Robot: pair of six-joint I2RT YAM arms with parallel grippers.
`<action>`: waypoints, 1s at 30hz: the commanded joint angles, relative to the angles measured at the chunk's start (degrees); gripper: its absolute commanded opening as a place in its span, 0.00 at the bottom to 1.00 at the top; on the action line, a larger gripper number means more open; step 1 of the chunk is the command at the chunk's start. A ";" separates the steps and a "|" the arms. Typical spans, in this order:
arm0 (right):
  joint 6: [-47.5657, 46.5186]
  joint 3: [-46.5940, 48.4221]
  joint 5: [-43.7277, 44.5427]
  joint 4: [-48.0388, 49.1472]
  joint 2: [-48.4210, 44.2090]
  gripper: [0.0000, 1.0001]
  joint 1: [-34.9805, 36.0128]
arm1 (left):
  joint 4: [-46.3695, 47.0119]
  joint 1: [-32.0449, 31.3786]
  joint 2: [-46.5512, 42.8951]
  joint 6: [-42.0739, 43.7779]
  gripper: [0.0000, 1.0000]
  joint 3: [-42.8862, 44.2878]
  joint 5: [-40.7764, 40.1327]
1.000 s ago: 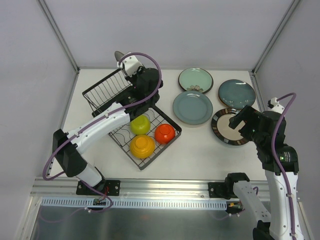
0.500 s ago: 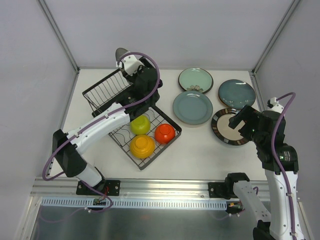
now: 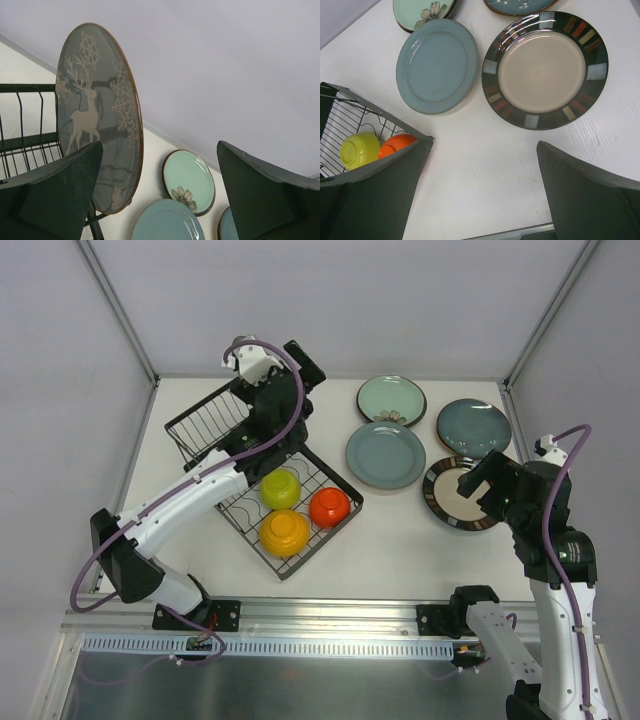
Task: Load the plates into the dish rack
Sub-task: Insert the plate into the dish rack
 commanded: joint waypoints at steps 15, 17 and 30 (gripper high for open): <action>-2.57 3.55 -0.98 0.86 0.92 1.00 0.32 | -8.17 0.75 -17.59 16.04 0.99 -6.02 15.76; -2.57 3.73 -1.24 0.68 1.18 1.00 0.24 | -9.23 0.75 -21.61 19.01 0.99 -8.13 20.48; 2.96 -4.17 -2.82 3.40 2.59 1.00 -1.43 | -26.10 4.70 -39.66 23.16 0.99 -24.31 37.91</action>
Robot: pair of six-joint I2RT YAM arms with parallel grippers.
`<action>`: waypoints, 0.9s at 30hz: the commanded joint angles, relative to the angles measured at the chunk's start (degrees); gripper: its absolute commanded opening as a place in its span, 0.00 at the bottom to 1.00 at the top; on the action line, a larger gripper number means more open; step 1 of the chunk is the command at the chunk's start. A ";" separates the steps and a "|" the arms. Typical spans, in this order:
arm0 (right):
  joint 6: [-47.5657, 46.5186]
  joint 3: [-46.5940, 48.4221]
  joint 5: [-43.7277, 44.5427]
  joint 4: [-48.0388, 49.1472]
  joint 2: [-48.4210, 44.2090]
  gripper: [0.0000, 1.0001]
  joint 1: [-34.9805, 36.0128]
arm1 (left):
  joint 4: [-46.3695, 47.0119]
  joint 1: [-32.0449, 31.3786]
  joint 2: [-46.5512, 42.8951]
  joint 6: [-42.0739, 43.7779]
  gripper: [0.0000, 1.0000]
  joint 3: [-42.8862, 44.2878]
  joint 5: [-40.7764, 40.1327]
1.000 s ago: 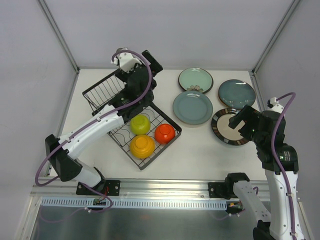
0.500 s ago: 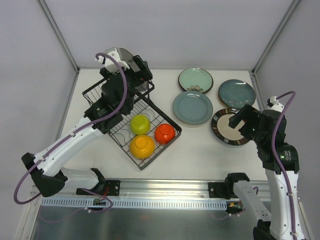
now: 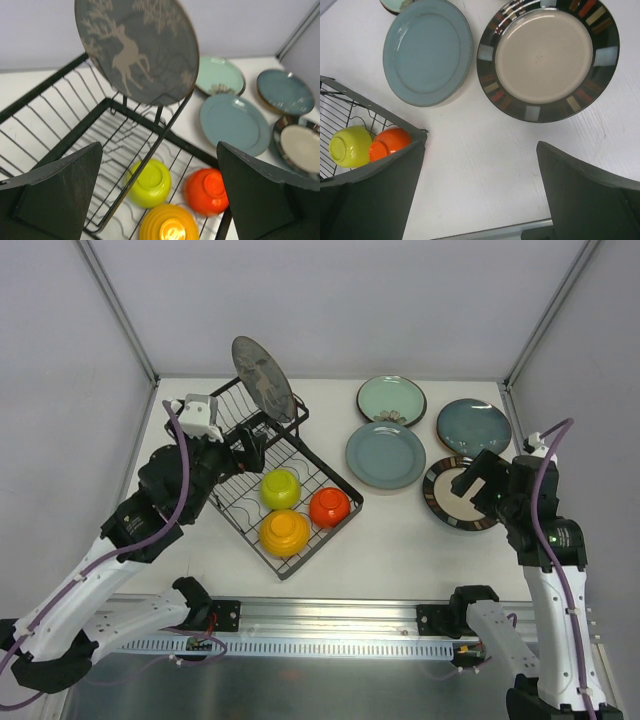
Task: Load the plates into the dish rack
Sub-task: Insert the plate into the dish rack, then grab a plate with the right arm
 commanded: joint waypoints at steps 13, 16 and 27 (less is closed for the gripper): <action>12.91 -19.43 -3.51 12.15 -0.74 1.00 -11.67 | -8.86 18.54 -3.39 4.18 0.99 -8.65 26.39; 16.07 -22.77 -4.04 13.82 -0.47 1.00 -15.36 | -6.93 19.24 -4.61 4.53 0.99 -11.11 29.12; 25.74 -33.32 -12.30 25.68 5.41 1.00 -26.70 | -0.24 19.77 -14.99 7.43 0.99 -20.69 27.11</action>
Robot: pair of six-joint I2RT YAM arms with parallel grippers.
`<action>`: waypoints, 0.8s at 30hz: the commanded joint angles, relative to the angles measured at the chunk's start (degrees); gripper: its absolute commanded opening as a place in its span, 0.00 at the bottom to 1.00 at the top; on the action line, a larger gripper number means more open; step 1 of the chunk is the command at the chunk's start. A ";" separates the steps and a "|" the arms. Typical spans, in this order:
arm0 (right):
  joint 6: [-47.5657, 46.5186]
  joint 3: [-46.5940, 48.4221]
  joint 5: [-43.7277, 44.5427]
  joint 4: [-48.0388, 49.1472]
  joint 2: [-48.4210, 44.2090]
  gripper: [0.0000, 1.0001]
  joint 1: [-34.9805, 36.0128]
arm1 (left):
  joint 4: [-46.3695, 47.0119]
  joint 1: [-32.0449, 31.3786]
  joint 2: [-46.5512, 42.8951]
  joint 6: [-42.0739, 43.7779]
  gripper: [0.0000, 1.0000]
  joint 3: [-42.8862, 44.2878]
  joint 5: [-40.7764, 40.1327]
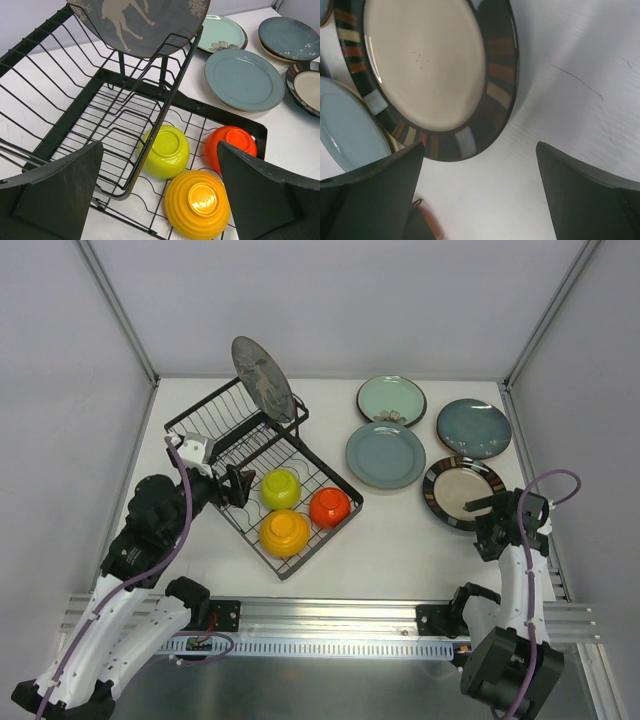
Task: Load the plates into the dish rack
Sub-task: Grab a plate with the right arm
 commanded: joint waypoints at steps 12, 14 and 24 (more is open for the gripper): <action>9.89 -5.76 -3.96 15.51 10.00 0.91 -2.21 | 2.06 0.62 -4.83 2.39 0.99 -5.06 -5.56; 9.98 -5.85 -3.87 16.57 11.24 0.86 -2.12 | 2.06 0.71 -4.74 2.48 0.99 -5.24 -5.30; 9.98 -6.82 -3.60 18.15 12.73 0.70 -2.21 | 2.06 0.62 -4.04 2.57 0.99 -5.41 -4.60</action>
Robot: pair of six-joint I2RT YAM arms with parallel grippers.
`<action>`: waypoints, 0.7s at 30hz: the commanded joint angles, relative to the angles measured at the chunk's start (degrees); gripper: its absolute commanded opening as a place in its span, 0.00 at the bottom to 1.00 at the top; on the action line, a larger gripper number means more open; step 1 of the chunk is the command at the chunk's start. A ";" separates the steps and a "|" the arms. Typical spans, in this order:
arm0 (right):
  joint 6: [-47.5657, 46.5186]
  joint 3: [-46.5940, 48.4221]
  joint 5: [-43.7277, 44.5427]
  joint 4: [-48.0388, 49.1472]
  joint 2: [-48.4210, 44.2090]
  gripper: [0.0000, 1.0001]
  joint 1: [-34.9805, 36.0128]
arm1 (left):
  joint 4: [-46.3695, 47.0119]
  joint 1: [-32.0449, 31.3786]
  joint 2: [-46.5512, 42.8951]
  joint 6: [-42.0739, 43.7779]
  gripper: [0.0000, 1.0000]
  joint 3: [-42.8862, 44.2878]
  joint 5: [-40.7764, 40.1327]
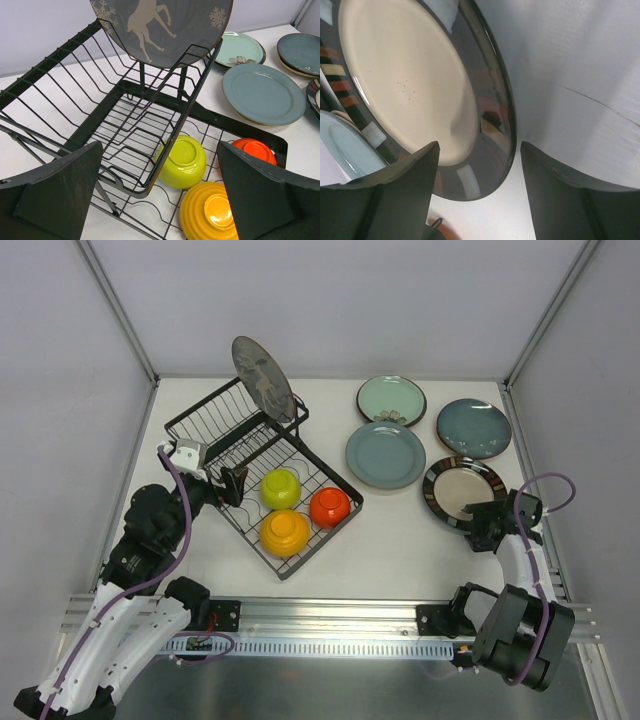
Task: Load the plates into the dish rack
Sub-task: Grab a plate with the right arm
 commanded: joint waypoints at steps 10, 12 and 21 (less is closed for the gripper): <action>0.71 -1.38 -0.17 2.00 1.28 0.50 -0.50 | -1.94 0.60 2.11 -0.06 0.99 -1.22 0.57; 0.45 -1.55 -0.52 1.30 0.23 0.47 -0.50 | -1.94 0.60 2.20 -0.06 0.99 -1.22 0.57; -1.49 -2.17 -1.58 -3.19 -3.37 0.30 -0.50 | -1.85 0.69 2.46 -0.06 0.99 -1.22 0.40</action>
